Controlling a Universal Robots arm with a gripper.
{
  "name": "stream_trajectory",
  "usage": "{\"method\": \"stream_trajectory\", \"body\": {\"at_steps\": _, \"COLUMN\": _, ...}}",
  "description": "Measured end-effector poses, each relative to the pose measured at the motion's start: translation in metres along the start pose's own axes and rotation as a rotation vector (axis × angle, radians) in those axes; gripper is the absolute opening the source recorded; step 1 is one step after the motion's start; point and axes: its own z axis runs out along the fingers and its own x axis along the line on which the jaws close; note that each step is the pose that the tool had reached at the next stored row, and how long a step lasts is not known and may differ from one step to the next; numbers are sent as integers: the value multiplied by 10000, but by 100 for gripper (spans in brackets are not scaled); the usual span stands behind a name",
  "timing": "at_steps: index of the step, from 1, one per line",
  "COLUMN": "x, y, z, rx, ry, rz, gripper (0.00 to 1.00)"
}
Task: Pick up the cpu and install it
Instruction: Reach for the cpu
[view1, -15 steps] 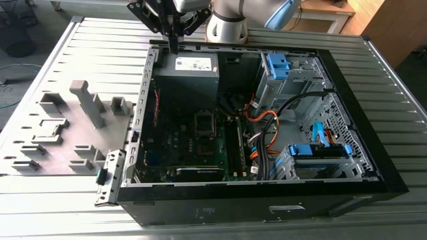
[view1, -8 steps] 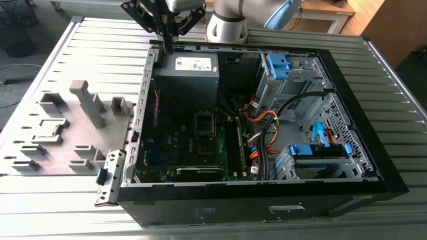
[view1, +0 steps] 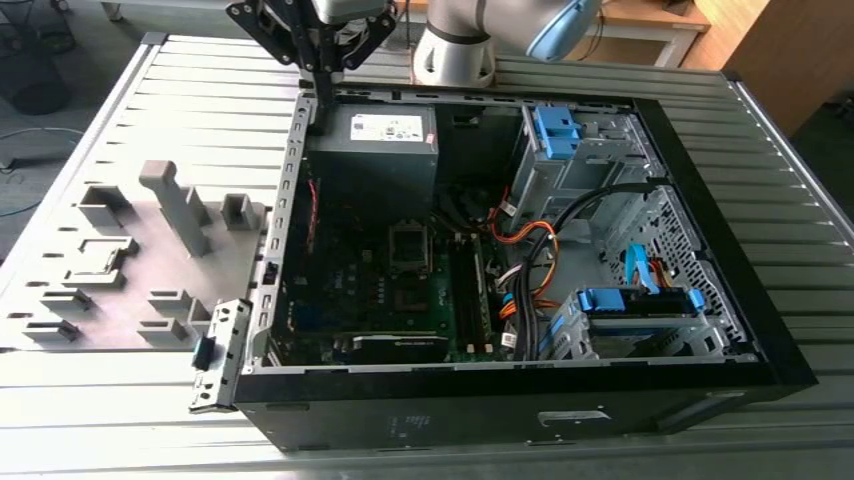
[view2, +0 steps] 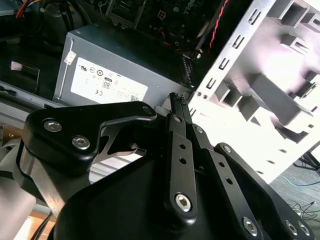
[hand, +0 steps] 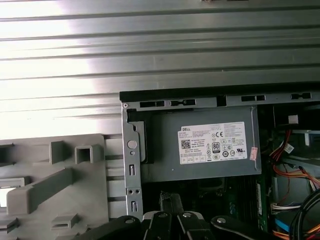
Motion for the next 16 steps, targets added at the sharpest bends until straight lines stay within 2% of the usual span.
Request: {"method": "stream_trajectory", "body": {"at_steps": 16, "x": 288, "y": -22, "z": -8, "rx": 0, "ry": 0, "rz": 0, "gripper": 11}}
